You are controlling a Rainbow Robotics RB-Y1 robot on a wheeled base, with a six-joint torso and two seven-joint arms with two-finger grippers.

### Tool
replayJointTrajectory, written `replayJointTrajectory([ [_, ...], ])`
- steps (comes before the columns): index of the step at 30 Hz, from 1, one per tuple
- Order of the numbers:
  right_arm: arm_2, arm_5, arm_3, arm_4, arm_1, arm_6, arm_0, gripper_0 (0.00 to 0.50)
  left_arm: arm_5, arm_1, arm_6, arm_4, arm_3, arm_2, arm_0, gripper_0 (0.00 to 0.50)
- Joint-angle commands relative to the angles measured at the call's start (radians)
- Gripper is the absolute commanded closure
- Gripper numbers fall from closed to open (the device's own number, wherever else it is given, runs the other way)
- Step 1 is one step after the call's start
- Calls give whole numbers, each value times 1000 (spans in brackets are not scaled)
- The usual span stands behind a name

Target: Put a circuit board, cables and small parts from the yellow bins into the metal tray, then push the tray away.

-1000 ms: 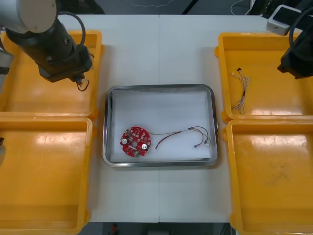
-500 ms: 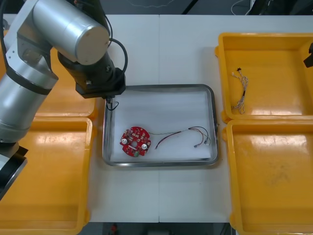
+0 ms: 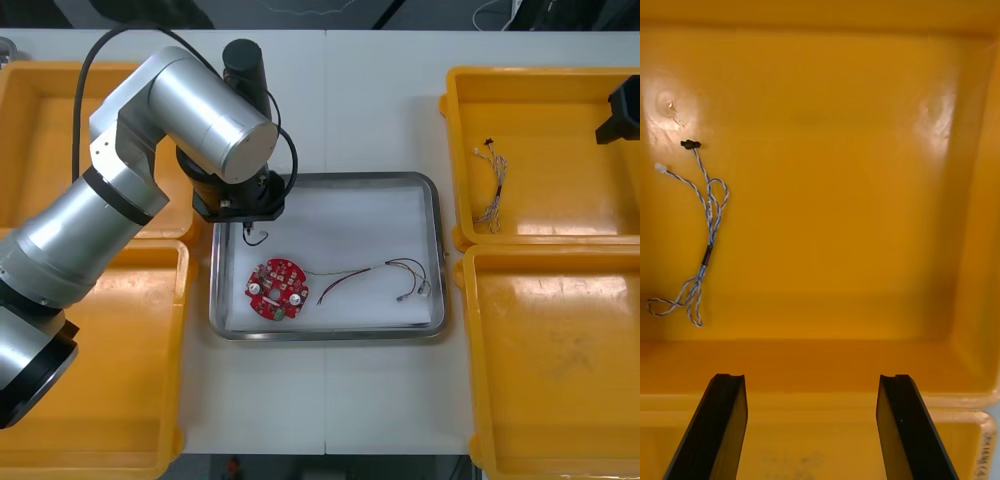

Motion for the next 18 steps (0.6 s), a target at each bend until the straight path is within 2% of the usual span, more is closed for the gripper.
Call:
replayJointTrajectory([
  [1, -15, 3, 52, 27, 50, -102, -80, 0, -79, -35, -52, -24, 51, -39, 2, 498],
  [4, 9, 3, 83, 38, 71, -143, -92, 0, -108, -35, -52, -29, 68, -48, 2, 479],
  [6, 39, -2, 111, 52, 91, -180, -105, 0, -110, -35, -50, -23, 68, -48, 1, 284],
  [7, 45, -7, 117, 55, 96, -189, -106, 0, -112, -35, -50, -21, 68, -48, 2, 229],
  [8, 57, -18, 129, 63, 106, -206, -112, 0, -112, -35, -47, -18, 68, -48, 1, 79],
  [9, 68, -29, 143, 69, 116, -221, -117, 0, -112, -35, -46, -18, 66, -48, 1, 2],
  [18, 89, -125, 207, 112, 189, -231, -120, 0, -75, -35, -21, -12, 6, -25, 1, 0],
])
